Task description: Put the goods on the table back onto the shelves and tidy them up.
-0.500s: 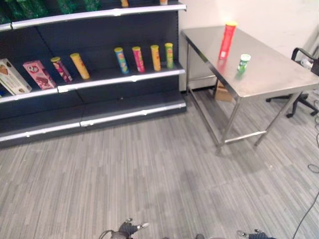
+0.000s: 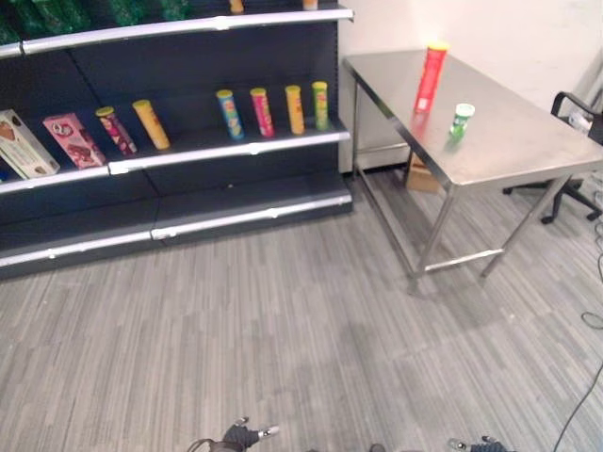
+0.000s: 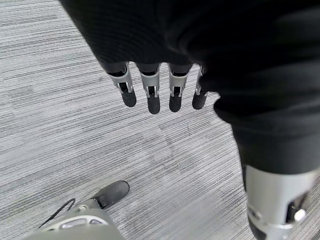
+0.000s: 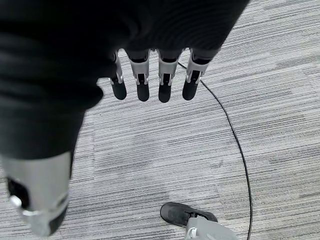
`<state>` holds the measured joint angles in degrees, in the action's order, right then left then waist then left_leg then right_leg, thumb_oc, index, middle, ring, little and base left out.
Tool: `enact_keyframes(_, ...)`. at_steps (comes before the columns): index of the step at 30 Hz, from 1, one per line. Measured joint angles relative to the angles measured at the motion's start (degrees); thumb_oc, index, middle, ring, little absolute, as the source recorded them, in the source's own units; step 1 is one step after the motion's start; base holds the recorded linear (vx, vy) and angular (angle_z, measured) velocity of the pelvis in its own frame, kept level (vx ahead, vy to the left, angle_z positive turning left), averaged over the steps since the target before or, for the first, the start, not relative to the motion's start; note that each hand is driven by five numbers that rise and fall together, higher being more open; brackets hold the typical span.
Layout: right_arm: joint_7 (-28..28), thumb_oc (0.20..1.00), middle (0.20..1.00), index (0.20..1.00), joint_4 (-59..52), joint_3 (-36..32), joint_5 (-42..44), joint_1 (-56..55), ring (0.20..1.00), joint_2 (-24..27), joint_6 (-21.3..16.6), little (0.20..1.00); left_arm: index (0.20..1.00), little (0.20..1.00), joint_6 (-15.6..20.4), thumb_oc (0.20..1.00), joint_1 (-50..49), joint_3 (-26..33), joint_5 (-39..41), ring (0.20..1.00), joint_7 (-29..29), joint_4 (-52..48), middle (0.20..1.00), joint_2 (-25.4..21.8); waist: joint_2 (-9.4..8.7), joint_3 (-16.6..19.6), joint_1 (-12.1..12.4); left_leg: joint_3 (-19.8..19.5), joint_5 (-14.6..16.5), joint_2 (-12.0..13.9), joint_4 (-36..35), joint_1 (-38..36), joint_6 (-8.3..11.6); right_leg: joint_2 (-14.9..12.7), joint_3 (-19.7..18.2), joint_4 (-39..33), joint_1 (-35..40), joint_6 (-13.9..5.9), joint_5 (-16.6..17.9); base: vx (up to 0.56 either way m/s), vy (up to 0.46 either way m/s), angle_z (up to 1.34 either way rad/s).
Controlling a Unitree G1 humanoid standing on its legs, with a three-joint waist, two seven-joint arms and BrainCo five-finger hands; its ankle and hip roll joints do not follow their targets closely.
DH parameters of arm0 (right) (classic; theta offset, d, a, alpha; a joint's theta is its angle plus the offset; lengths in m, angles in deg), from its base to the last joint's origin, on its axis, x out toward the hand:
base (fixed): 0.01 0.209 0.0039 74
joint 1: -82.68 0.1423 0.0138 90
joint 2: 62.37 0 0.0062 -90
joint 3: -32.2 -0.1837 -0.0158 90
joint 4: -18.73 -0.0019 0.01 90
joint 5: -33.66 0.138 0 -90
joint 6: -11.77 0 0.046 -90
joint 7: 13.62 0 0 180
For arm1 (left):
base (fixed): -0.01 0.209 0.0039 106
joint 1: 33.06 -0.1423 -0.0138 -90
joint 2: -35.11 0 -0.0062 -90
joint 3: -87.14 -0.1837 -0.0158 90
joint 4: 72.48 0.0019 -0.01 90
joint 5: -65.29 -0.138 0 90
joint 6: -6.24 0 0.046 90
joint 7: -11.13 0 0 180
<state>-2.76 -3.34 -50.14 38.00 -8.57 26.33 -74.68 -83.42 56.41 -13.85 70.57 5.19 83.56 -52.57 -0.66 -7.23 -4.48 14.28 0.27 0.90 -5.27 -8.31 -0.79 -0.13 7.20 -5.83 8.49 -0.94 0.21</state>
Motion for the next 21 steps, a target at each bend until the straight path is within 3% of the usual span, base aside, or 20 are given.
enact_keyframes(12, -0.04, 1.0, 1.0, 1.0, -0.01, 0.97, -0.04, 1.4, 1.0, 0.04, 0.03, 1.0, 1.0, 1.0, 0.01, 1.0, 0.61, 0.0, 0.05, 1.0, -0.02, 0.07, 1.0, -0.03, 0.0, 0.31, 0.1, 0.81, -0.28, -0.31, 0.01, 2.56, -0.46, -0.12, -1.27, 0.27, -3.09, -0.68, 0.85, 0.0, 0.066, -0.05)
enact_keyframes(15, -0.06, 1.0, 1.0, 1.0, 0.0, 1.83, -0.61, 2.77, 1.0, 0.04, 0.05, 1.0, 1.0, 1.0, 0.13, 1.0, 1.73, 0.01, 0.07, 1.0, -0.03, 0.07, 1.0, -0.08, -0.25, -1.13, 0.13, 1.26, -0.35, -0.86, 0.02, 3.24, -0.62, -0.39, -2.04, 1.0, -4.51, -0.96, 1.61, -0.01, 0.143, -0.14)
enact_keyframes(19, -0.2, 1.0, 1.0, 1.0, -0.04, 1.74, -1.8, 5.11, 1.0, 0.66, -0.01, 1.0, 1.0, 1.0, 0.24, 1.0, 3.69, -0.13, 0.05, 1.0, 0.07, 0.05, 1.0, -0.09, 0.61, -4.14, 0.47, 2.51, 0.13, -1.07, -0.38, 4.13, -1.39, -1.06, -3.16, 7.92, -9.47, -2.7, 0.14, 0.06, 0.13, -0.23)
enact_keyframes(21, -0.25, 1.0, 1.0, 1.0, -0.04, 1.65, -1.79, 5.55, 1.0, 1.31, -0.01, 1.0, 1.0, 1.0, 0.21, 1.0, 4.65, -0.44, -0.04, 1.0, 0.04, 0.2, 1.0, -0.16, 2.06, -6.03, -0.02, 2.61, 0.55, -0.65, -0.39, 3.39, -2.5, -1.71, -2.87, 18.75, -14.21, -5.61, -2.17, 0.12, 0.088, -0.07)
